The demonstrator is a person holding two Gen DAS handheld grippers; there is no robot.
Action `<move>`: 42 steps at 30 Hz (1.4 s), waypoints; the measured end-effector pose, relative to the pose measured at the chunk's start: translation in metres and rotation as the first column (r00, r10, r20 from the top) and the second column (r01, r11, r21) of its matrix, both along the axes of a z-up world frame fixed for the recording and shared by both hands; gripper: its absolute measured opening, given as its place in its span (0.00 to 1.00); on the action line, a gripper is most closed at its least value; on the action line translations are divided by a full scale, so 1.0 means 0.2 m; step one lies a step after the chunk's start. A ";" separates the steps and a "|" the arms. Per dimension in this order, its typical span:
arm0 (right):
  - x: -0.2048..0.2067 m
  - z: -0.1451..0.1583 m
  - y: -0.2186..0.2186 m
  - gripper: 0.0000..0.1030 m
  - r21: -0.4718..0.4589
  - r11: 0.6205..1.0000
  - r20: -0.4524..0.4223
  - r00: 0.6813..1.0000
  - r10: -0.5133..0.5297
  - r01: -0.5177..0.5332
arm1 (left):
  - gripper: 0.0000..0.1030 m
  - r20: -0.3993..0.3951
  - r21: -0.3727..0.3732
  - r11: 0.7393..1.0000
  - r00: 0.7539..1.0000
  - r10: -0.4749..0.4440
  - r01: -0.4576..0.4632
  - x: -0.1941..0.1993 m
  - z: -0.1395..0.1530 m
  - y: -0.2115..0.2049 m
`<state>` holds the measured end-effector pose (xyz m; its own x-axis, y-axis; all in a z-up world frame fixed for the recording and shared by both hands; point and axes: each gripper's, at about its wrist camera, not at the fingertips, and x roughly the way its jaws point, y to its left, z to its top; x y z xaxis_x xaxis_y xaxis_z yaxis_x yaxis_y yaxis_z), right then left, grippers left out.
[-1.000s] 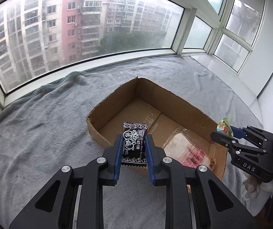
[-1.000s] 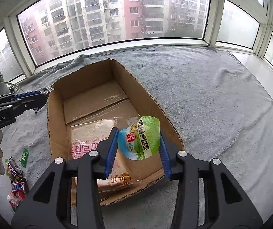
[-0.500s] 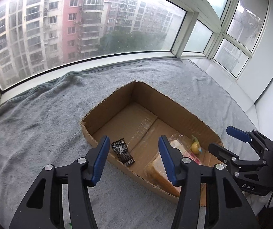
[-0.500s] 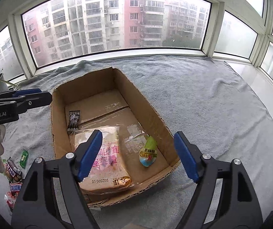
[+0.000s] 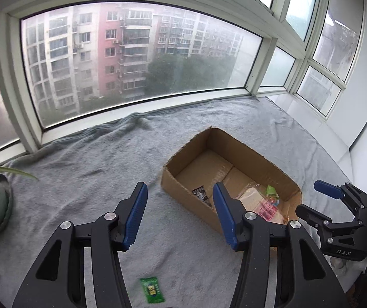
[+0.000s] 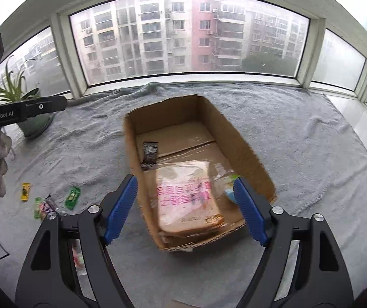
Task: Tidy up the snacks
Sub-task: 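Grasp the red sweets bag with the right gripper while the left grasps the yellow candy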
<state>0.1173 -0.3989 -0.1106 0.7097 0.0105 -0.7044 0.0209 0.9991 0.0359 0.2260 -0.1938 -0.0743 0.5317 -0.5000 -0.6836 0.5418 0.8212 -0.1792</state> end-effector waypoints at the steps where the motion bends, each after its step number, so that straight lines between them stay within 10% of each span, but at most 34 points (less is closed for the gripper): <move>1: -0.02 0.00 0.03 0.77 0.011 1.000 -0.006 1.000 0.016 -0.016 | 0.51 0.005 -0.005 1.000 1.000 0.012 -0.012 -0.01 0.01 0.05; 12: -0.15 -0.06 0.35 0.77 0.041 0.987 -0.017 0.988 0.155 -0.154 | 0.51 0.022 0.002 0.976 0.976 0.218 -0.218 -0.23 -0.02 0.71; 22: -0.19 -0.19 0.55 0.77 0.125 0.957 -0.082 0.959 0.272 -0.261 | 0.50 -0.119 0.022 0.900 0.892 0.435 -0.436 -0.47 -0.33 1.20; 32: -0.28 -0.33 0.70 0.62 0.124 0.926 -0.184 0.909 0.375 -0.356 | 0.47 -0.199 0.013 0.896 0.877 0.437 -0.444 -0.55 -0.51 1.20; 42: -0.31 -0.48 0.67 0.62 0.356 0.903 -0.302 0.885 0.354 -0.239 | 0.45 -0.222 0.025 0.918 0.893 0.391 -0.395 -0.53 -0.57 1.12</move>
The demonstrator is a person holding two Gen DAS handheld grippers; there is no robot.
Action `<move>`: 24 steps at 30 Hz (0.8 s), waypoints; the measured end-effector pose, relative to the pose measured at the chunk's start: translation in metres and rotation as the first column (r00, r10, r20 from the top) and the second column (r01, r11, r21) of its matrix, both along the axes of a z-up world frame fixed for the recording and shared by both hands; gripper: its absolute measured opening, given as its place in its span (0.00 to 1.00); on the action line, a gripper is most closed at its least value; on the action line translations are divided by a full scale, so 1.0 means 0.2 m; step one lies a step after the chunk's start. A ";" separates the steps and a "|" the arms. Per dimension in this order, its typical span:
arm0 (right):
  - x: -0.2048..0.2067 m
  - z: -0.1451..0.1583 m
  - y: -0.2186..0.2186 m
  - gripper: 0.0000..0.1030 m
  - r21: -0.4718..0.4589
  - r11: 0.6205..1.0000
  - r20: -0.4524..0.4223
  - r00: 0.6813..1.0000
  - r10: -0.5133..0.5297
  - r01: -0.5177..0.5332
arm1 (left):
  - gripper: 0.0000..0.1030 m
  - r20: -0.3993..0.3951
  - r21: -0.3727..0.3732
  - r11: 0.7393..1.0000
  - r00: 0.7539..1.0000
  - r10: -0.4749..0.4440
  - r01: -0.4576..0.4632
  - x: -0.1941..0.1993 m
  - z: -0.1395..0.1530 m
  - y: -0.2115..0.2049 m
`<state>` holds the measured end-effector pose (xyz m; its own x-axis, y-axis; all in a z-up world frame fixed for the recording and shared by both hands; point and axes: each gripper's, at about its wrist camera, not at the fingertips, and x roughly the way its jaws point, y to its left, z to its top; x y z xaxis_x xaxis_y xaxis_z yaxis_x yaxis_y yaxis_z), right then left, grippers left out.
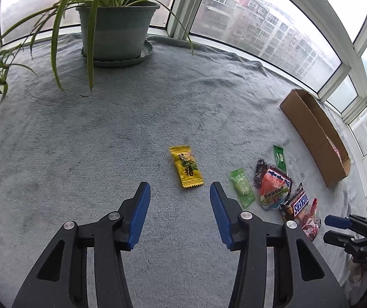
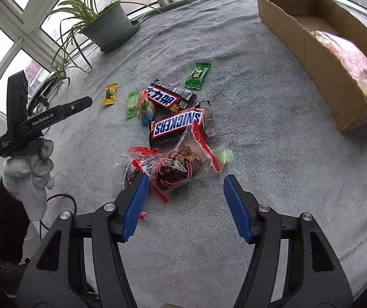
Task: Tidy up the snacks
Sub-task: 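Grasp the red sweets bag with the right gripper while the left grasps the yellow candy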
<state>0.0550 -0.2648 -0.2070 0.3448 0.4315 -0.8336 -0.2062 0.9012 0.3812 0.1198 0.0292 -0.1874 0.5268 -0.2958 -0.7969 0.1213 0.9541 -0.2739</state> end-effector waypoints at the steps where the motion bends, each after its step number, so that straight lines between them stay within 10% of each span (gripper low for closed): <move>1: 0.01 -0.01 0.00 0.62 0.021 1.000 -0.017 1.000 -0.004 0.005 | 0.45 -0.002 0.003 1.000 1.000 -0.003 0.003 0.01 0.00 -0.01; 16: 0.18 -0.04 0.16 0.58 -0.023 1.000 -0.021 1.000 -0.012 0.012 | 0.45 -0.034 0.067 0.997 0.998 -0.044 0.046 0.15 -0.09 -0.10; 24: 0.20 -0.07 0.20 0.51 -0.080 0.997 -0.008 1.000 0.009 -0.009 | 0.27 0.000 0.165 0.983 0.996 -0.085 0.084 0.17 -0.11 -0.20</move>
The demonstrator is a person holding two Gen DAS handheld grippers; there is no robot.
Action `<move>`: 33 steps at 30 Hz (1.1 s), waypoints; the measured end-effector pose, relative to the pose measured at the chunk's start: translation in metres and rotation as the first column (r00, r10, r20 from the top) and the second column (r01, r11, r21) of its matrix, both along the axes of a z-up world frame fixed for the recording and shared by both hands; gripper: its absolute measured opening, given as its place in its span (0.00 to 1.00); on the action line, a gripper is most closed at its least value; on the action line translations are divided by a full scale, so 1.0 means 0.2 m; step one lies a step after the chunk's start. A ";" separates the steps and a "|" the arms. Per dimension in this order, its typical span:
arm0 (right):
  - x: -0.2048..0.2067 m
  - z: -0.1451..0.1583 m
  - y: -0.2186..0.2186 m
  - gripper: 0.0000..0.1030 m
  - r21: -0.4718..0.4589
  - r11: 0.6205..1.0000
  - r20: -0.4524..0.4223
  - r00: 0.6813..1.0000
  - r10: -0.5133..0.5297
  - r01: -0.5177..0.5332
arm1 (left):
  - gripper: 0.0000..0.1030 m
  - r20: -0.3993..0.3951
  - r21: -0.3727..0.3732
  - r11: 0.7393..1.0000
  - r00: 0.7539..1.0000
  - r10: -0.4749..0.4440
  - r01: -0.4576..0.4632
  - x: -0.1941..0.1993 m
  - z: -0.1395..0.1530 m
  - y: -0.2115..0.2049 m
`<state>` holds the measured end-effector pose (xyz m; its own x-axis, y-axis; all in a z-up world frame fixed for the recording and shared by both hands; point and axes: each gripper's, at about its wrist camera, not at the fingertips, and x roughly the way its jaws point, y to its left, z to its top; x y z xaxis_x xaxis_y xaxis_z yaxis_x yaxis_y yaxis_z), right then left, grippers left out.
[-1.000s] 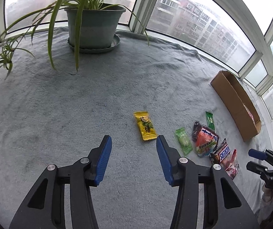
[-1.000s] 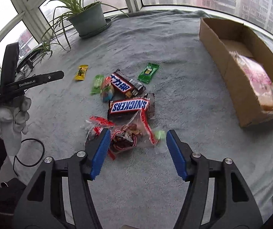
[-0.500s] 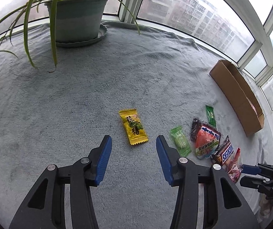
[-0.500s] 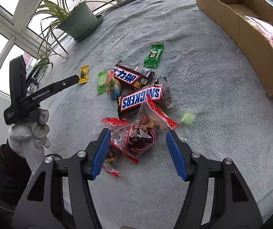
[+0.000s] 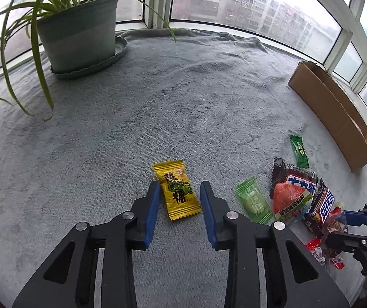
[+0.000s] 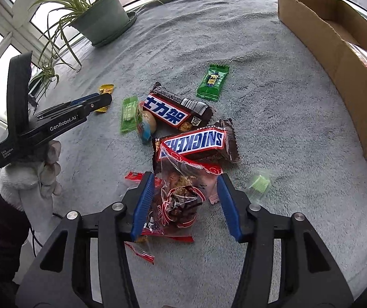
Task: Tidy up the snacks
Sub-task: 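Grasp the red sweets bag with the right gripper while the left grasps the yellow candy, then carry the sweets bag and yellow candy into the box and release both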
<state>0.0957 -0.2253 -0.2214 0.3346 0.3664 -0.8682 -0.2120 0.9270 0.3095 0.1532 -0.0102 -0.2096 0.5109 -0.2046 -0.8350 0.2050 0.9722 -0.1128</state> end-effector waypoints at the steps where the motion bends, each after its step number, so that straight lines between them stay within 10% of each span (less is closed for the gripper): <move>1: 0.00 0.00 0.00 0.50 -0.002 1.000 0.001 1.000 0.004 -0.004 | 0.26 0.007 0.006 1.000 1.000 -0.002 0.001 0.00 0.00 0.00; 20: -0.04 0.04 -0.03 0.34 0.038 0.999 0.038 0.999 0.025 -0.027 | 0.20 0.038 -0.033 0.999 0.999 0.022 -0.021 -0.05 0.03 0.06; 33: 0.03 0.38 -0.32 0.34 0.069 0.993 0.209 0.972 -0.104 0.091 | 0.20 0.099 -0.123 0.992 0.995 -0.020 0.032 -0.05 0.25 -0.03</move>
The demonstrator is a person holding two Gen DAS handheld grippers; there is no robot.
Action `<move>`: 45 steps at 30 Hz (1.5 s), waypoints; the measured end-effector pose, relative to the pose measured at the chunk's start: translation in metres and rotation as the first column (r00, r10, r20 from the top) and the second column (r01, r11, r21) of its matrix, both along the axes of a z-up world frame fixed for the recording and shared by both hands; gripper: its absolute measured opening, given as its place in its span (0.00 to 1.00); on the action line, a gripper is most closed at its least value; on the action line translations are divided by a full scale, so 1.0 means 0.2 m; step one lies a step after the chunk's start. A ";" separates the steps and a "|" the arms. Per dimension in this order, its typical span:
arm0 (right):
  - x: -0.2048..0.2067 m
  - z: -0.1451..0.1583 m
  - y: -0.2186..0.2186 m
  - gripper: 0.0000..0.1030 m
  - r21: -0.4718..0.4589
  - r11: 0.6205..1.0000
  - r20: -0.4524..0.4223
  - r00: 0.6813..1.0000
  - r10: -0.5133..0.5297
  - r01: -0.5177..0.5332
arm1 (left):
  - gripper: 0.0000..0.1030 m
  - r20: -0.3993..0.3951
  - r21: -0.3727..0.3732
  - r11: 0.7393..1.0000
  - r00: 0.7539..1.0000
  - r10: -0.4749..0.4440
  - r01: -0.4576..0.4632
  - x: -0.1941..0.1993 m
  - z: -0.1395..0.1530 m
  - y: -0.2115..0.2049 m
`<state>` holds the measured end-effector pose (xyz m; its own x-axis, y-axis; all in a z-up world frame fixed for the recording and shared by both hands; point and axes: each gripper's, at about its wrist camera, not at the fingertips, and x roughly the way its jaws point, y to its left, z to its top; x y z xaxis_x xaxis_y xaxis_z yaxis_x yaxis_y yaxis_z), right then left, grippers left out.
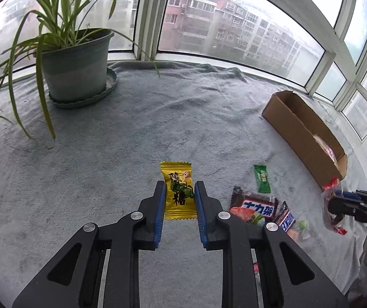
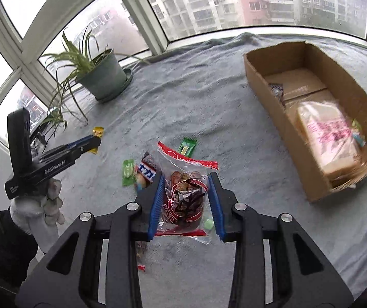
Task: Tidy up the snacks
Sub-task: 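Carry the sweets bag and yellow candy into the box and release both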
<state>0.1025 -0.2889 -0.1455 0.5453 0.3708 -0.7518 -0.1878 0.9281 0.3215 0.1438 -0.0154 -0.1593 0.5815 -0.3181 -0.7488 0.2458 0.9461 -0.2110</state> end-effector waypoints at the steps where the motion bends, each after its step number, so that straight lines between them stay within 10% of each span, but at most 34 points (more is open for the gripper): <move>1: 0.02 0.03 -0.04 0.34 0.000 1.000 0.014 1.000 -0.016 0.016 | 0.20 0.005 -0.006 1.000 1.000 -0.008 0.008 0.01 0.02 -0.02; 15: 0.34 0.26 -0.56 0.34 -0.059 0.975 0.154 0.967 -0.205 0.216 | 0.20 0.067 -0.038 0.986 0.985 -0.159 0.162 0.14 0.20 -0.41; 39: 0.66 -0.02 -0.80 0.35 -0.164 0.951 0.111 0.963 -0.247 0.263 | 0.20 0.055 -0.034 0.907 0.907 -0.417 0.419 0.35 0.16 -1.27; 45: 0.64 -0.03 -0.85 0.56 -0.169 0.937 0.122 0.950 -0.287 0.305 | 0.21 0.038 -0.027 0.902 0.902 -0.430 0.431 0.36 0.15 -1.34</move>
<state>0.2302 -0.4585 -0.1512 0.6805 0.0426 -0.7315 0.0835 0.9873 0.1352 0.2165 -0.2835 -0.1294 0.4049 -0.5673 -0.7171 0.6341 0.7392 -0.2268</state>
